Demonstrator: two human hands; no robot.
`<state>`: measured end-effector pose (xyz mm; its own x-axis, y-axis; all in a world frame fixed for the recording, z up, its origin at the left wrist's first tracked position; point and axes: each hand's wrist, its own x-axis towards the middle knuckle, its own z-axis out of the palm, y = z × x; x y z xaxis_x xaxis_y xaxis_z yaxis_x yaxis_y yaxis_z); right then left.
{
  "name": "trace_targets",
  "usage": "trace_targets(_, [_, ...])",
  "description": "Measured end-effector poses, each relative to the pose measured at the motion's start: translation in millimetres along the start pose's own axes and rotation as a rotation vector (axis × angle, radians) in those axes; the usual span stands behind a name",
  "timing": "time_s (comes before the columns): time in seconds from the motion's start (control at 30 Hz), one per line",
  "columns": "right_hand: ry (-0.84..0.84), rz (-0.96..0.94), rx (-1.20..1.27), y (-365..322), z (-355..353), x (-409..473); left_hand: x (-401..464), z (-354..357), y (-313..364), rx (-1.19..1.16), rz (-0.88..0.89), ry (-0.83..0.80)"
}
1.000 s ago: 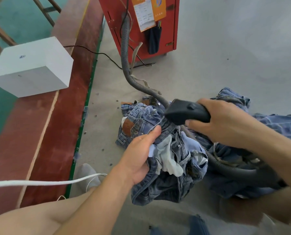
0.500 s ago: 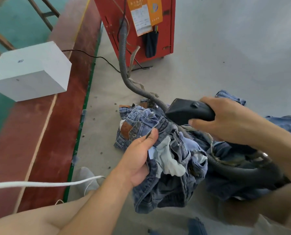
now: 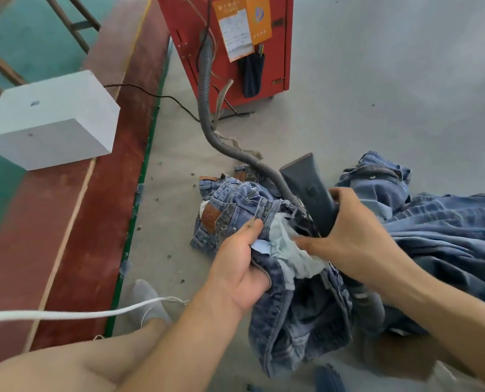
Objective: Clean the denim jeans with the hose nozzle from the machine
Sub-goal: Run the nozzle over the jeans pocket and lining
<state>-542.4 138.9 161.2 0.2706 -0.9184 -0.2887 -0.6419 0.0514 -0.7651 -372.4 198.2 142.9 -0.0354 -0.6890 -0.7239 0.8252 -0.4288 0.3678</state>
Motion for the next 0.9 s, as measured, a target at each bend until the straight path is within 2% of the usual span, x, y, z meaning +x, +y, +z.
trace_targets(0.13, [0.099,-0.027,-0.001,4.0,0.5,10.0,1.2,-4.2,0.4,-0.022,-0.002,-0.014])
trace_targets(0.23, [0.162,0.020,0.059,3.5,-13.3,25.6,1.0,-8.9,1.9,0.110,0.025,-0.001])
trace_targets(0.33, [0.039,0.068,0.191,1.4,-29.7,40.4,4.8,-11.3,4.5,0.358,0.097,0.038])
trace_targets(0.47, [-0.223,0.058,0.416,2.0,-39.2,48.4,1.0,-10.3,18.3,0.849,0.115,-0.141])
trace_targets(0.53, [-0.250,0.056,0.506,-1.1,-46.3,53.2,2.5,-15.5,11.7,1.023,0.104,-0.166])
trace_targets(0.57, [-0.232,0.036,0.491,-3.2,-51.2,56.2,3.8,-17.8,6.1,1.034,0.115,-0.111])
trace_targets(0.63, [-0.173,-0.039,0.368,-5.8,-62.2,59.4,8.4,-21.8,-3.2,0.969,0.178,0.081])
trace_targets(0.73, [-0.152,-0.116,0.104,-11.4,-72.0,47.3,13.6,-22.4,3.6,0.683,0.196,0.316])
trace_targets(0.8, [-0.168,-0.090,-0.035,-16.9,-60.3,27.4,17.2,-22.8,9.6,0.449,0.115,0.342])
trace_targets(0.9, [-0.140,-0.082,-0.115,-18.5,-24.7,-0.5,18.2,-13.0,8.4,0.221,0.011,0.253])
